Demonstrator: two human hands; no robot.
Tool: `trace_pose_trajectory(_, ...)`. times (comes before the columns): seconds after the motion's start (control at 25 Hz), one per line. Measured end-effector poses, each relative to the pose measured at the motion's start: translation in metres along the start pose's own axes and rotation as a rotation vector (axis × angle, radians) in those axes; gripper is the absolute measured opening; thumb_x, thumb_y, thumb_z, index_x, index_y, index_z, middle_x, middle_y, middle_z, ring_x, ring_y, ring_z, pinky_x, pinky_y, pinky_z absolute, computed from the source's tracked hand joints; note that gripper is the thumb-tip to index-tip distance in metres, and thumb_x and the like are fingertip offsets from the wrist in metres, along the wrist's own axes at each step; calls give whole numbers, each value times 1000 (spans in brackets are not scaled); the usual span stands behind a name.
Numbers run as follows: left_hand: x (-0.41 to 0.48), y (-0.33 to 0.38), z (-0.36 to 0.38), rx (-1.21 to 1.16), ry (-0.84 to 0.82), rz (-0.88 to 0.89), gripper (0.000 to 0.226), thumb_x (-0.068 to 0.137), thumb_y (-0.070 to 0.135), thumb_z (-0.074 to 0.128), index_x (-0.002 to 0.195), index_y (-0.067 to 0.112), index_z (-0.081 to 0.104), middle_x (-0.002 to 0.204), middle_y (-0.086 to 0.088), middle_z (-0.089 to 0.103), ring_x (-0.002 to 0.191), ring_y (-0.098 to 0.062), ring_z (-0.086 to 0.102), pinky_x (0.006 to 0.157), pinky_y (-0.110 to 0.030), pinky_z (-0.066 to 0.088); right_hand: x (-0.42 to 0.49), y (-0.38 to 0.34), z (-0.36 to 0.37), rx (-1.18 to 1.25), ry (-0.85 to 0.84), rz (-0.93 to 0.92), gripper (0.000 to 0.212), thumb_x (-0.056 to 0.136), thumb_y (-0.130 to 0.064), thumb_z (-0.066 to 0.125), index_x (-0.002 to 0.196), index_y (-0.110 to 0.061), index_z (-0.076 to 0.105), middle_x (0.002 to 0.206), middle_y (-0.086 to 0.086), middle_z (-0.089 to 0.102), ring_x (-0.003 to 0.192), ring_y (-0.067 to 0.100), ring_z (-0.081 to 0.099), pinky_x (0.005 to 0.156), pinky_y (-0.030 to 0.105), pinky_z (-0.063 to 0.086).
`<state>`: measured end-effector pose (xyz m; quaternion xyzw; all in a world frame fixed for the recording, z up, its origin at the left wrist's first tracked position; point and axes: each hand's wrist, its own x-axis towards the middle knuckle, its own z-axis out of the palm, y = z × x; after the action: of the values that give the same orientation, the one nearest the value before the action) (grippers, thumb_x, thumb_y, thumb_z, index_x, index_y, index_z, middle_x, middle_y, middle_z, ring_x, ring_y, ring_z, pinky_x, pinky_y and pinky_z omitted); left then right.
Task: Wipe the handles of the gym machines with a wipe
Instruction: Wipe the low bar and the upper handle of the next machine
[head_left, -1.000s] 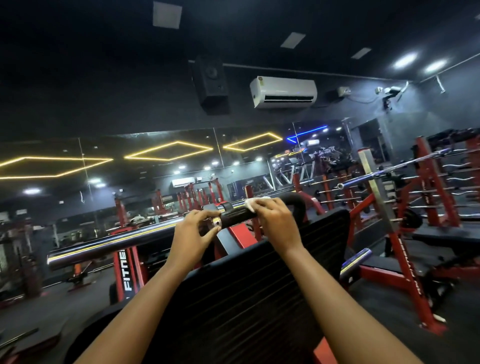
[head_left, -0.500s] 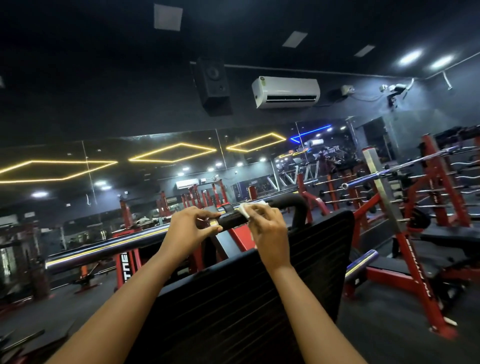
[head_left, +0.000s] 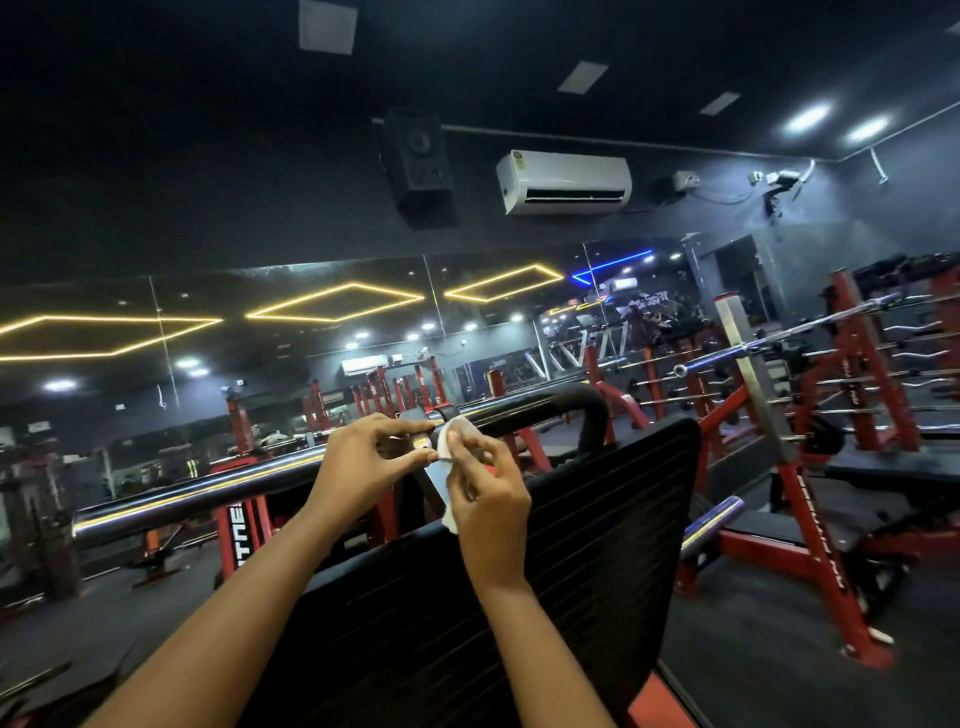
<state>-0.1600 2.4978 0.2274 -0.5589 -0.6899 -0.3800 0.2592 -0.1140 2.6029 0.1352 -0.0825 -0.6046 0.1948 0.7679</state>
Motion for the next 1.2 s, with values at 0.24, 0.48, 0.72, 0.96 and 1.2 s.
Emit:
trace_pose_trajectory(0.24, 2, -1, -2, -8, -35, -35, 35, 71, 24, 78, 105, 25, 70, 94, 3, 66, 79, 8, 54, 64, 5, 38, 57, 36, -19, 121, 477, 599, 24, 79, 6, 63, 103, 7, 66, 103, 21, 67, 96, 32, 63, 73, -5, 33)
trace_pose_trajectory(0.48, 5, 1, -3, -45, -51, -74, 34, 70, 20, 79, 103, 19, 72, 93, 1, 69, 77, 8, 57, 62, 4, 40, 34, 1, 2, 251, 461, 715, 17, 78, 4, 66, 94, 5, 70, 89, 15, 70, 83, 20, 64, 59, -8, 33)
trace_pose_trajectory(0.72, 5, 1, -4, -48, -57, -79, 35, 71, 17, 78, 106, 17, 71, 96, -1, 70, 75, 9, 56, 60, 5, 39, 38, 10, -6, 329, 540, 802, 21, 79, 4, 64, 97, -4, 71, 87, 3, 68, 82, 16, 63, 58, -5, 38)
trace_pose_trajectory(0.96, 0, 5, -1, -5, -17, -67, 34, 72, 19, 78, 105, 21, 70, 100, -2, 69, 78, -2, 59, 62, -1, 41, 37, -2, 2, 281, 378, 736, 22, 77, 2, 66, 96, -7, 71, 89, 4, 66, 82, 13, 64, 73, 20, 54)
trace_pose_trajectory(1.2, 12, 22, 24, 607, 20, 159, 56, 88, 47, 53, 139, 27, 39, 135, 1, 49, 124, -18, 45, 107, -35, 30, 51, 21, -20, -71, 8, 15, 28, 77, -1, 63, 102, -13, 71, 99, -2, 67, 89, 7, 57, 84, 17, 47)
